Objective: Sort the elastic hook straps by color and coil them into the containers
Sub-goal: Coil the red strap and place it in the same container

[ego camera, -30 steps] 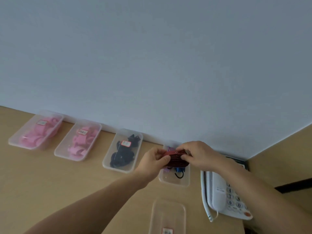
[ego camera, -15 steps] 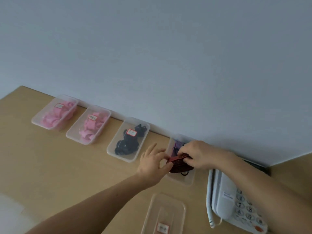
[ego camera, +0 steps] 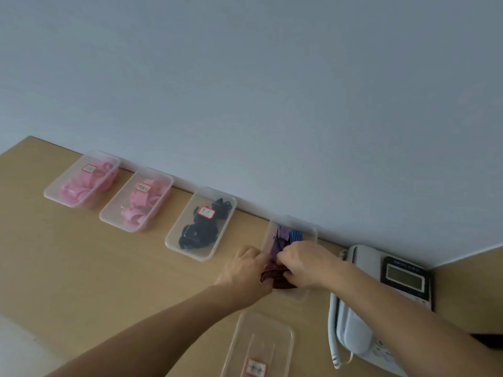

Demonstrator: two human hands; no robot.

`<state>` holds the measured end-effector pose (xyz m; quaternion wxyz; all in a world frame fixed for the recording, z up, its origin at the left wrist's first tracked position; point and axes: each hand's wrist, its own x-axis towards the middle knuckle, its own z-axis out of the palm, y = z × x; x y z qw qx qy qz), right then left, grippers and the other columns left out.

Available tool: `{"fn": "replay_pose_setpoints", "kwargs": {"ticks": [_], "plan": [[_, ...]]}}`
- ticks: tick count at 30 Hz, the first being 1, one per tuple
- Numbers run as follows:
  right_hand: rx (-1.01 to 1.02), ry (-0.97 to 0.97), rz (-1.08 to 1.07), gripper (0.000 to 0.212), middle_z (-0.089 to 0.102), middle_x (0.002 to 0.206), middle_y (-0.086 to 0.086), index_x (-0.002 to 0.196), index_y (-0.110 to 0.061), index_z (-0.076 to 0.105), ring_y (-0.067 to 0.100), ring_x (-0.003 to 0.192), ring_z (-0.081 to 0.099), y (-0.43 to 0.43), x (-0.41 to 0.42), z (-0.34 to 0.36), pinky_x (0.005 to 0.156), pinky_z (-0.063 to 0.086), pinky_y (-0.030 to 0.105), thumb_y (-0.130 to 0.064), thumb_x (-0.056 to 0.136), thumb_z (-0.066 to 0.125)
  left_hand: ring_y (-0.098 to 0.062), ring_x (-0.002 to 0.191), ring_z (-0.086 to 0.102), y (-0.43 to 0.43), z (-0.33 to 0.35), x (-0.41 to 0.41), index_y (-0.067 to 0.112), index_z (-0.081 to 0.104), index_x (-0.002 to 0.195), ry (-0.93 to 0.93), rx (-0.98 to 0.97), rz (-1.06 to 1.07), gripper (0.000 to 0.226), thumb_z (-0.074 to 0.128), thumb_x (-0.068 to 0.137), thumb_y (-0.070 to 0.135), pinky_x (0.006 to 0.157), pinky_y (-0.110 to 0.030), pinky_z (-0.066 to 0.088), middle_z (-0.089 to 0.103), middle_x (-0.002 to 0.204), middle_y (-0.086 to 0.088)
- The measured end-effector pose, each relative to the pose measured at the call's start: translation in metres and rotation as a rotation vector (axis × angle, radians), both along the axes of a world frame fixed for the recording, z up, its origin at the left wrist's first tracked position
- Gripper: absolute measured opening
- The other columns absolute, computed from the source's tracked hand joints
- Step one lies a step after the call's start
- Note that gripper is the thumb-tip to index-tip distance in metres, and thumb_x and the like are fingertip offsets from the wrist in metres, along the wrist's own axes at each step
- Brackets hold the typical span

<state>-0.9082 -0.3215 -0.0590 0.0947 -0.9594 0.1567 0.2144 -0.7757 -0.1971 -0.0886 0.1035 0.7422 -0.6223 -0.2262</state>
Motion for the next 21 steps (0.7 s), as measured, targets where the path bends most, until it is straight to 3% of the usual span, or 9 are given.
{"fn": "replay_pose_setpoints", "kwargs": {"ticks": [7, 10, 12, 14, 17, 21], "plan": [[0.086, -0.068, -0.087, 0.023, 0.064, 0.104, 0.009, 0.103, -0.013, 0.067, 0.028, 0.102, 0.059, 0.003, -0.009, 0.002, 0.081, 0.049, 0.04, -0.023, 0.084, 0.058, -0.025, 0.15, 0.002, -0.009, 0.003, 0.001, 0.033, 0.066, 0.115, -0.068, -0.013, -0.009, 0.029, 0.059, 0.086, 0.035, 0.118, -0.037, 0.017, 0.022, 0.159, -0.001], [0.184, -0.239, -0.15, 0.03, 0.063, 0.109, 0.001, 0.107, -0.018, 0.069, 0.02, 0.104, 0.055, -0.002, -0.022, 0.01, 0.089, 0.046, 0.035, -0.029, 0.079, 0.066, -0.025, 0.151, -0.012, -0.007, 0.001, 0.001, 0.033, 0.064, 0.114, -0.097, -0.035, -0.009, 0.029, 0.055, 0.087, 0.036, 0.12, -0.04, 0.01, 0.006, 0.164, -0.002], [0.144, -0.32, -0.205, 0.036, 0.062, 0.112, -0.006, 0.11, -0.024, 0.069, 0.014, 0.103, 0.055, -0.007, -0.035, 0.017, 0.088, 0.045, 0.03, -0.034, 0.076, 0.068, -0.024, 0.151, -0.016, -0.006, 0.001, 0.0, 0.032, 0.058, 0.117, -0.114, -0.08, -0.048, 0.034, 0.055, 0.084, 0.037, 0.121, -0.043, 0.012, 0.001, 0.165, -0.001], [0.101, -0.297, -0.28, 0.039, 0.058, 0.112, -0.011, 0.115, -0.029, 0.067, 0.012, 0.101, 0.056, -0.013, -0.05, 0.022, 0.085, 0.048, 0.031, -0.038, 0.076, 0.066, -0.023, 0.152, -0.01, -0.006, 0.002, -0.002, 0.031, 0.057, 0.12, -0.127, -0.145, -0.12, 0.039, 0.056, 0.081, 0.037, 0.12, -0.044, 0.016, 0.006, 0.165, 0.0], [0.059, -0.169, -0.311, 0.034, 0.056, 0.113, -0.009, 0.116, -0.029, 0.065, 0.015, 0.102, 0.058, -0.016, -0.061, 0.024, 0.082, 0.047, 0.032, -0.032, 0.083, 0.06, -0.022, 0.152, 0.009, -0.011, 0.005, -0.008, 0.031, 0.064, 0.124, -0.131, -0.197, -0.196, 0.039, 0.056, 0.085, 0.035, 0.119, -0.041, 0.018, 0.03, 0.159, 0.0], [0.027, -0.186, -0.293, 0.025, 0.058, 0.11, -0.005, 0.107, -0.025, 0.071, 0.017, 0.101, 0.058, -0.017, -0.059, 0.02, 0.076, 0.046, 0.031, -0.021, 0.092, 0.052, -0.018, 0.151, 0.009, -0.013, 0.001, -0.009, 0.03, 0.064, 0.127, -0.138, -0.171, -0.175, 0.039, 0.05, 0.091, 0.035, 0.12, -0.033, 0.01, 0.033, 0.156, 0.004]]}}
